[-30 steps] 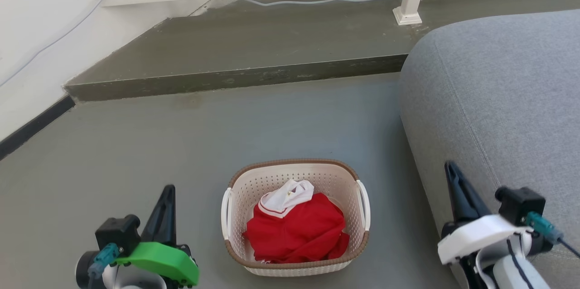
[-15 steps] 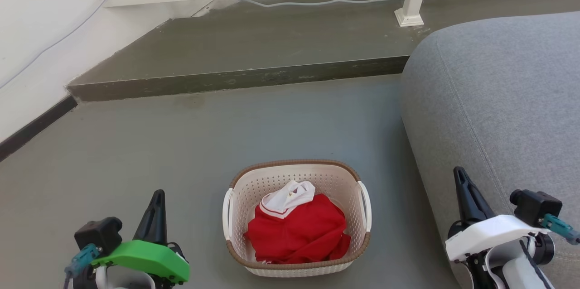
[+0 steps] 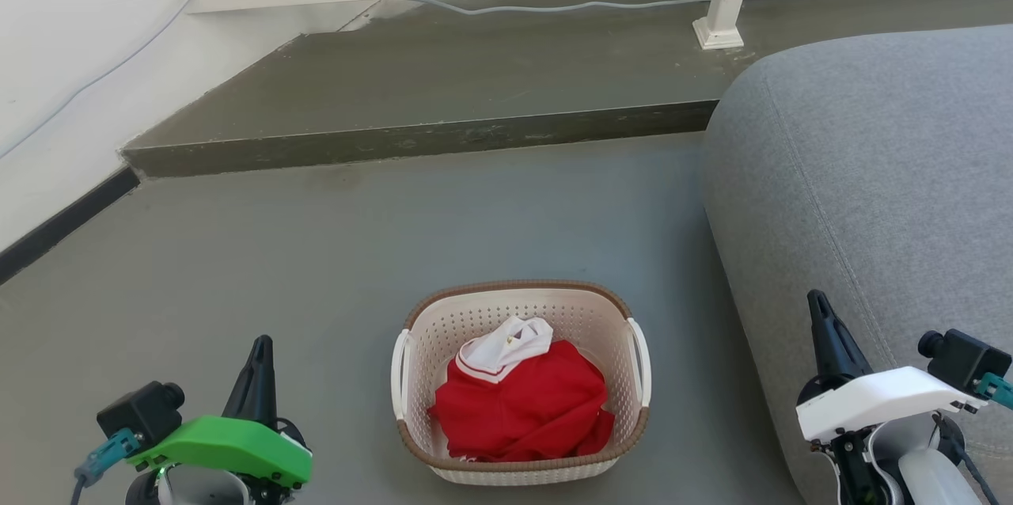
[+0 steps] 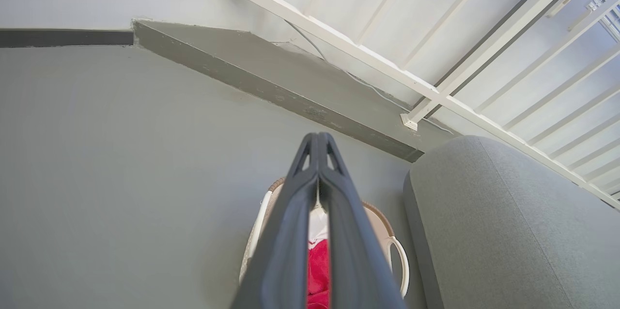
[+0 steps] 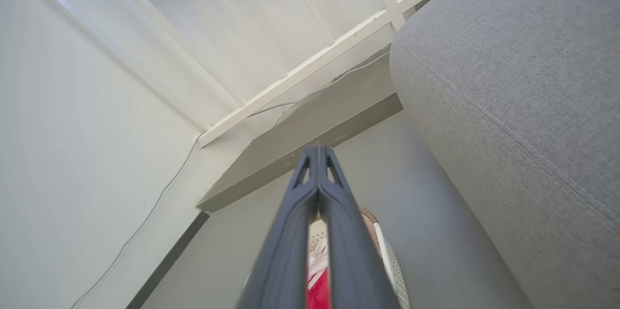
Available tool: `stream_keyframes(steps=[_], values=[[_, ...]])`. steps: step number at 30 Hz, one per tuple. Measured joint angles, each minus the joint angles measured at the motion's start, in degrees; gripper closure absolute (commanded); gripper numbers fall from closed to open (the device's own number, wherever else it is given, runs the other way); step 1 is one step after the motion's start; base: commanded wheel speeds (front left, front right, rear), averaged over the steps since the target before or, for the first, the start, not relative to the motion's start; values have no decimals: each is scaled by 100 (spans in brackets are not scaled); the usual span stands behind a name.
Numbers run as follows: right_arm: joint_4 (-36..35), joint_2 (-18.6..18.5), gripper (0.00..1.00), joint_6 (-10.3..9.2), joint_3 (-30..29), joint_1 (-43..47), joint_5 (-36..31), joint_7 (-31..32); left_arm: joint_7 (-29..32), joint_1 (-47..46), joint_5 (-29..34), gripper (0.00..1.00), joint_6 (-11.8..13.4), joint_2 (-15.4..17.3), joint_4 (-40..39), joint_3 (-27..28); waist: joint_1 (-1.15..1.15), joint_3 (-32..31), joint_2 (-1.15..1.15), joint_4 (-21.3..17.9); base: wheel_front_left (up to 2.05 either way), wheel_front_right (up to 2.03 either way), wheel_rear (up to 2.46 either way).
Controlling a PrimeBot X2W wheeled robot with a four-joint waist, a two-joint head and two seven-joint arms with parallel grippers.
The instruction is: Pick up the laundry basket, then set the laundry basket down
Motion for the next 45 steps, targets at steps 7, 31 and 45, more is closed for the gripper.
stream_keyframes(steps=[7, 31, 45], values=[[7, 42, 100, 9, -125, -40, 522, 138, 152, -3, -512, 100, -45, -3, 0, 129, 0, -10, 0, 16, 0, 0, 0], [70, 122, 100, 126, -542, -215, 2349, 642, 655, -15, -2207, 100, -144, -11, -4, 535, 0, -45, 0, 71, 0, 0, 0], [88, 149, 100, 202, -772, -265, 3376, 921, 938, -67, -3159, 100, -199, -20, -9, 744, 0, -64, 0, 101, 0, 0, 0]])
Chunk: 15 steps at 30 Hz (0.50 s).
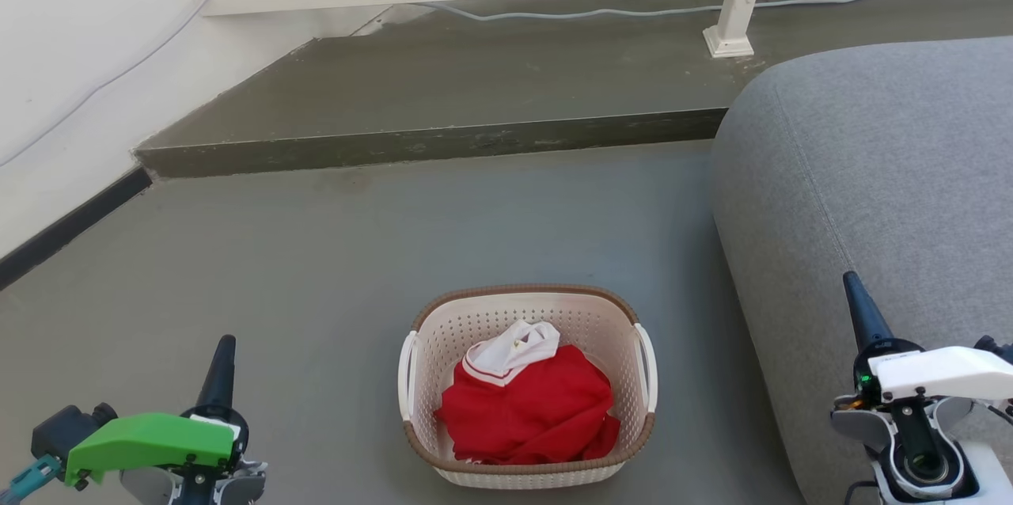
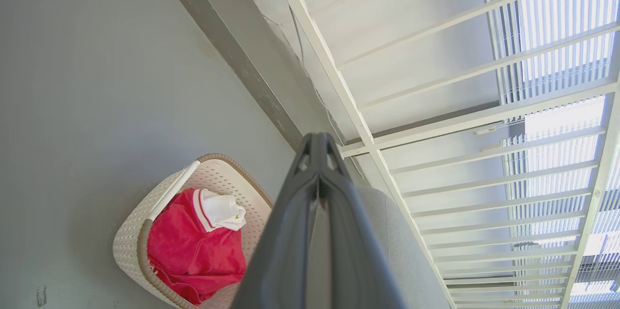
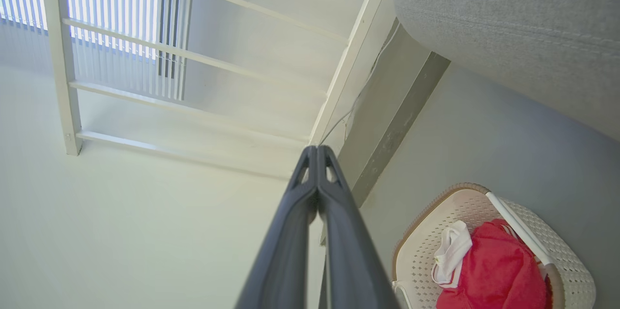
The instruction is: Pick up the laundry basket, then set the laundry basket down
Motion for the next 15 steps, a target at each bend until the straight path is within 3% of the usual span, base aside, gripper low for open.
stream_keyframes(steps=[15], values=[[18, 30, 100, 51, -247, -88, 1028, 266, 266, -8, -989, 100, -54, -10, -3, 211, 0, -19, 0, 30, 0, 0, 0]])
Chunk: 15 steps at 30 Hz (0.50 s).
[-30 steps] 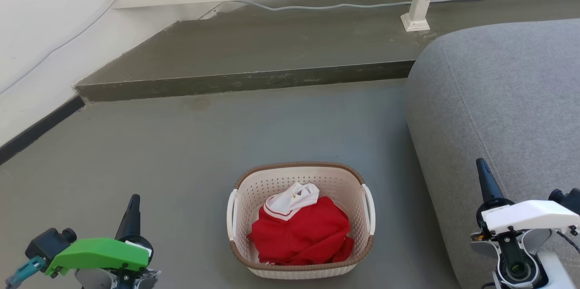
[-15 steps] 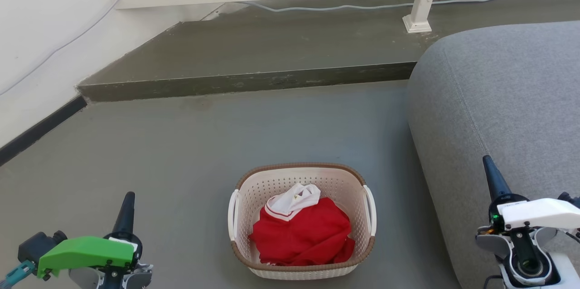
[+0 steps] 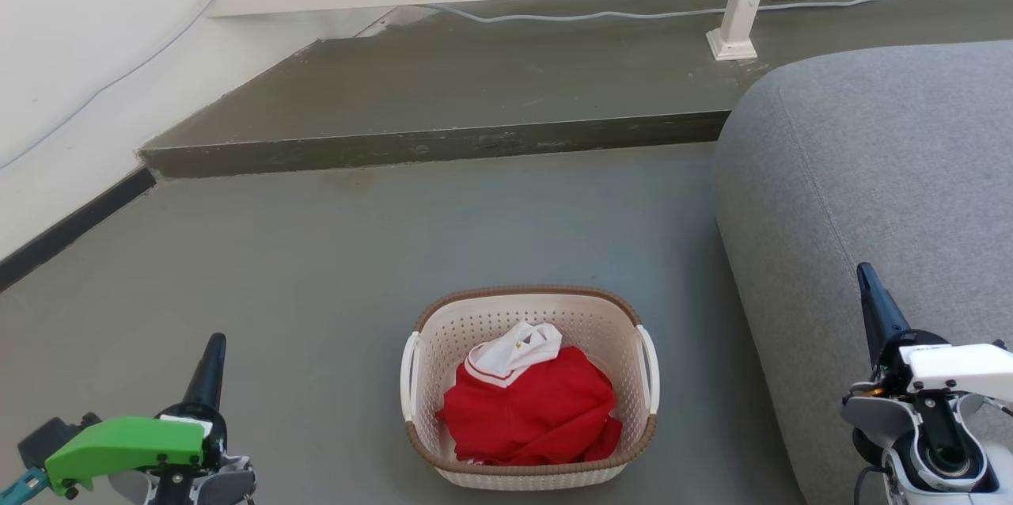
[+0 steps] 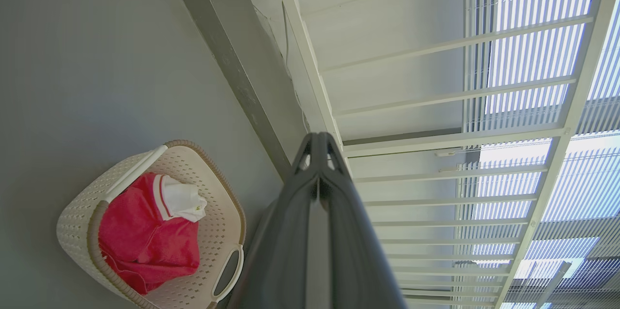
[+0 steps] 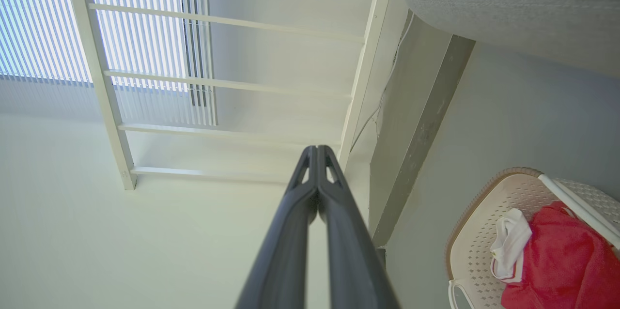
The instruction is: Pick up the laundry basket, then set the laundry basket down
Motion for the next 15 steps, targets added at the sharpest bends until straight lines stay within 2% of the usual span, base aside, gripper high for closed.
stream_keyframes(steps=[15], values=[[22, 62, 100, 52, -241, -100, 1048, 277, 281, -71, -994, 100, -94, -10, -7, 252, 0, -19, 0, 30, 0, 0, 0]])
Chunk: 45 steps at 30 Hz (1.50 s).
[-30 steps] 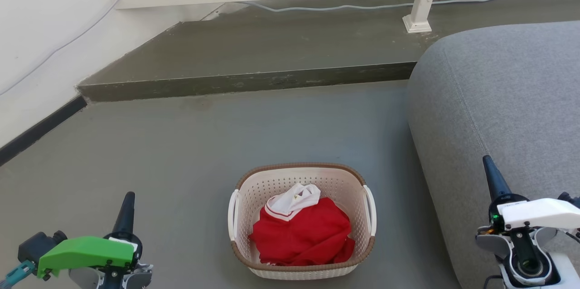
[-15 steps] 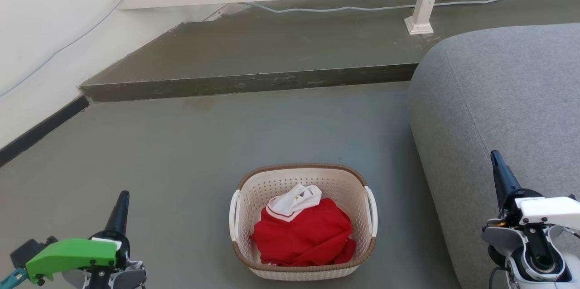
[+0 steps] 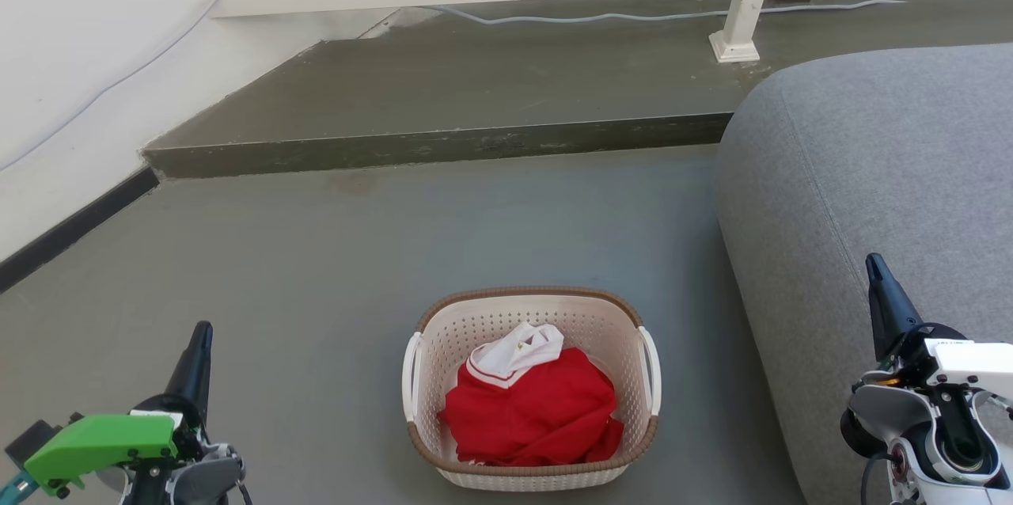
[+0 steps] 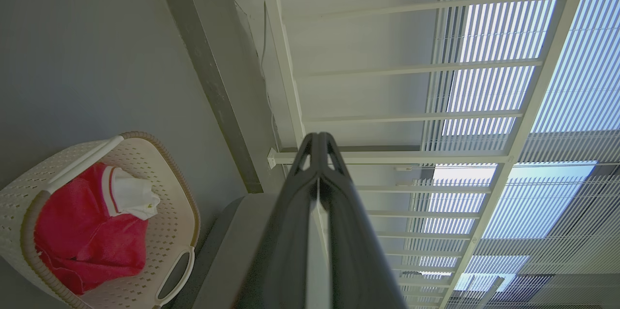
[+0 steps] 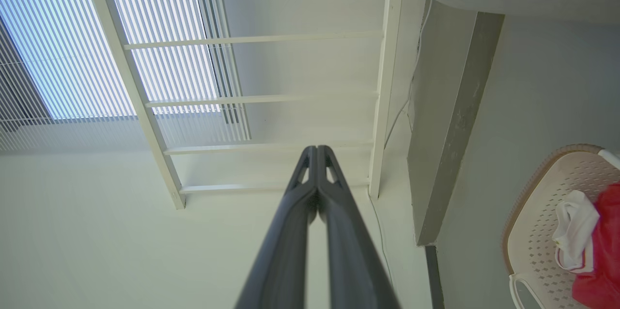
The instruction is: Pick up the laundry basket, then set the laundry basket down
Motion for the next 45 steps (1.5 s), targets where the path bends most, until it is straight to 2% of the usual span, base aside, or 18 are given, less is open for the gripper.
stream_keyframes(steps=[45], values=[[0, 9, 100, 24, -9, -9, 0, 0, 0, -41, -13, 100, -2, -7, -15, 15, 0, 1, 0, 0, 0, 0, 0]])
